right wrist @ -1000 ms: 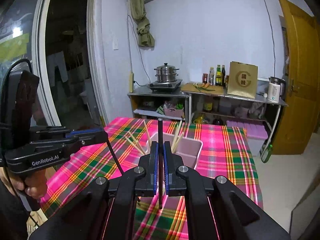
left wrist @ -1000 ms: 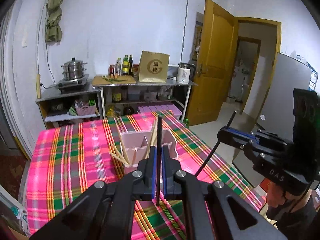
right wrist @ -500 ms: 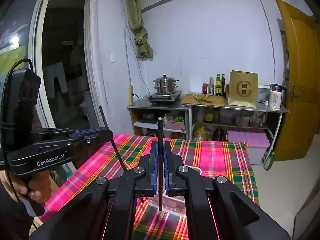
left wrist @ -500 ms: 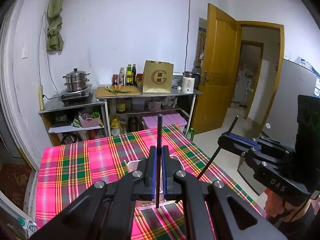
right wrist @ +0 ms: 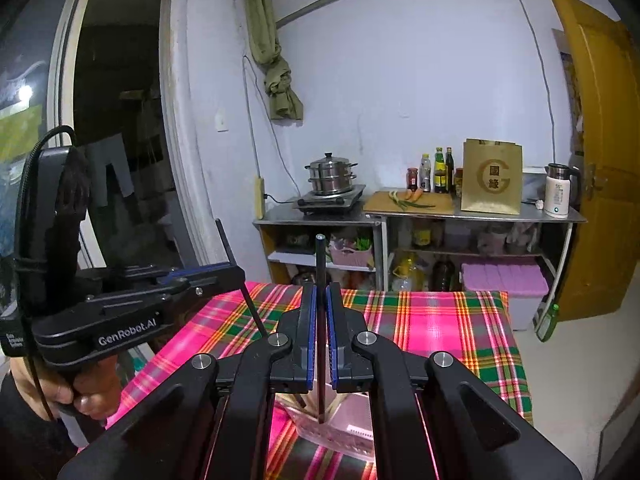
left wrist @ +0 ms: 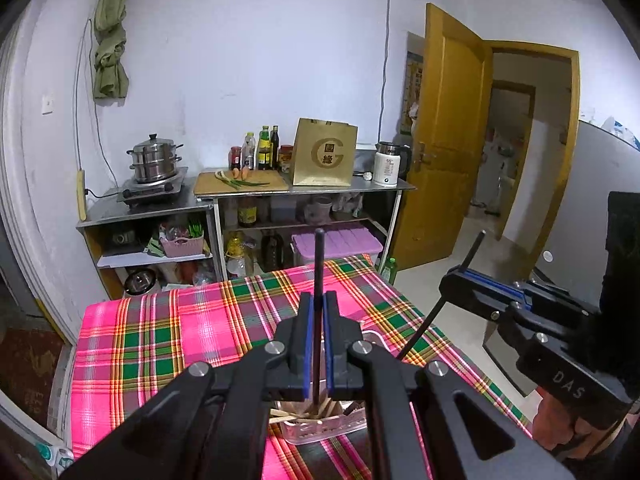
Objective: Organize utensils
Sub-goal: 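Lower the left gripper's dark chopstick into the basket while the right gripper lowers its own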
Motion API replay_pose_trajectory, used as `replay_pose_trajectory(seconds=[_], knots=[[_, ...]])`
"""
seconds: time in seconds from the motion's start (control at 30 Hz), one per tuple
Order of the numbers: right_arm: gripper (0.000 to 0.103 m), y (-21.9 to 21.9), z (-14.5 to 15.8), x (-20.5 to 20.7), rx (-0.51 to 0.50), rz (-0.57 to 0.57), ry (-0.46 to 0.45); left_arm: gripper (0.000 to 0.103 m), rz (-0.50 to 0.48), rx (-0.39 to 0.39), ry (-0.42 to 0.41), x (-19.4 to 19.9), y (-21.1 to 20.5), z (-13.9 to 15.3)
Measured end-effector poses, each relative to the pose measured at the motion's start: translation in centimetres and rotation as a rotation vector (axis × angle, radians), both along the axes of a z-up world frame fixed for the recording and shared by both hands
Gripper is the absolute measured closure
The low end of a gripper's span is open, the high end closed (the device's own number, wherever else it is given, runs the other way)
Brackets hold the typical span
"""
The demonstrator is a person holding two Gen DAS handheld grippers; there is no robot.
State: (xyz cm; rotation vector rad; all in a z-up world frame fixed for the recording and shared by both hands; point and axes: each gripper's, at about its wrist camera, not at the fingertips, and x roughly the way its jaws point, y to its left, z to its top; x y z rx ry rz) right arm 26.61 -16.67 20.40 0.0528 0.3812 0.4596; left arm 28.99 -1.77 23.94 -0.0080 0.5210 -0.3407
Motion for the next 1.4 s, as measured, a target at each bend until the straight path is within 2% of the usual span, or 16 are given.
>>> replay_pose_trajectory(seconds=[0.43, 0.93, 1.17, 1.4], knots=[[0.098, 1.6, -3.0, 3.0, -0.002, 0.008, 0.031, 0.098, -0.003, 0.008, 0.046, 2.3, 0.1, -3.2], [0.098, 2.3, -7.1, 4.6, -0.024, 0.009, 0.117, 0.098, 0.004, 0.017, 0.128, 3.8, 0.5, -7.4], [0.098, 1.8, -7.7, 5.0, -0.025, 0.013, 0.143, 0.098, 0.002, 0.015, 0.149, 4.0, 0.5, -8.3], [0.098, 1.9, -7.4, 4.8, -0.029, 0.016, 0.119, 0.098, -0.021, 0.033, 0.105, 3.3, -0.3, -7.5]])
